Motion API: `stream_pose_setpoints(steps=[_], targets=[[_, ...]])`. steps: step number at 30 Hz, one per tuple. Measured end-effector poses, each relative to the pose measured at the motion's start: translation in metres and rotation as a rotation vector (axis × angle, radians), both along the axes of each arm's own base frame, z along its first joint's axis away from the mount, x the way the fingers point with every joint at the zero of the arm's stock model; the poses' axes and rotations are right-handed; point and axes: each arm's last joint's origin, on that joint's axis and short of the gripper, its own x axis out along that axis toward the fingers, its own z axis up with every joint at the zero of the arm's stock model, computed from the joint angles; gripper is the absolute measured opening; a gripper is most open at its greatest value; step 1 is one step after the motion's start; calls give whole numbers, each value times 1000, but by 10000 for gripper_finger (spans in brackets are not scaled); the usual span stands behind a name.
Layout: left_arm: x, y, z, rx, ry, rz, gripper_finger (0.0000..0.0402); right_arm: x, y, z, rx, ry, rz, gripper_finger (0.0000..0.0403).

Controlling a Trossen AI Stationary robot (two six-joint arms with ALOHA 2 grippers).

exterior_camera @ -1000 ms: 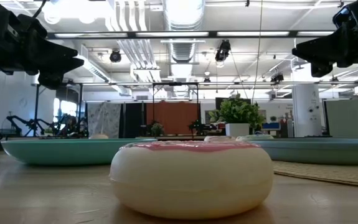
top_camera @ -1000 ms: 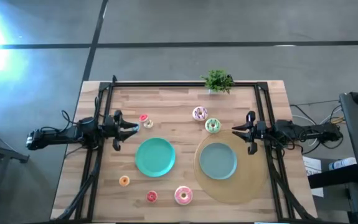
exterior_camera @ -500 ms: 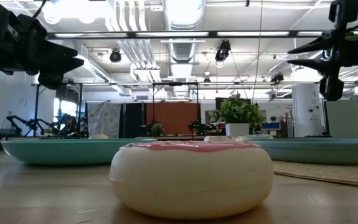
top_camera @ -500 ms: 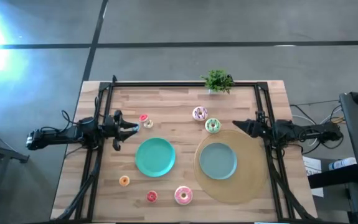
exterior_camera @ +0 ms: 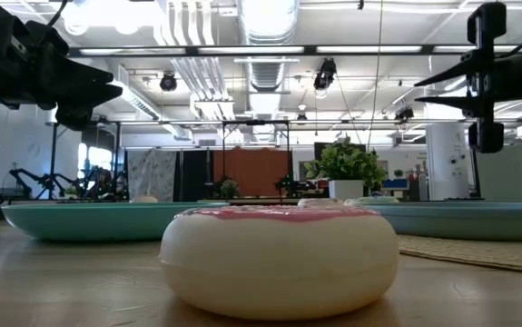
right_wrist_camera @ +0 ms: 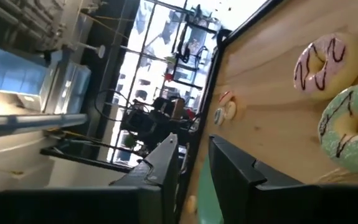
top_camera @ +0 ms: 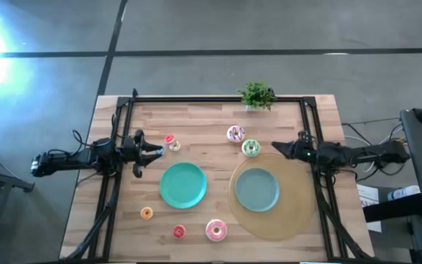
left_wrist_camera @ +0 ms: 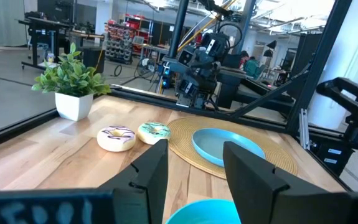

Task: Pick & Place donuts
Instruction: Put the big blue donut on the blue plate

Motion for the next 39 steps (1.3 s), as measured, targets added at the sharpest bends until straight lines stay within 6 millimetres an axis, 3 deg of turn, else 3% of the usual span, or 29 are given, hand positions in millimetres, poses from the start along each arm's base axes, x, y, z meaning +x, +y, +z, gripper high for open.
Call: stream_pose_setpoints(steps=[7,11,17,20,24,29,39], targets=[[0,0,0,0,0,0,129,17,-2,-13,56,207,-102,147],[0,0,0,0,0,0,129,36,-4,-2,54,390,-135,183],[0,0,0,0,1,0,129,70,-16,17,39,862,-187,208],[0,0,0,0,1,0,129,89,-28,18,49,1051,-86,209],[0,0,0,0,1,0,129,115,-49,13,37,1160,114,210],[0,0,0,0,1,0,129,132,-74,7,-9,1229,225,210],[0,0,0,0,1,0,129,135,-99,-12,-18,1287,394,210]])
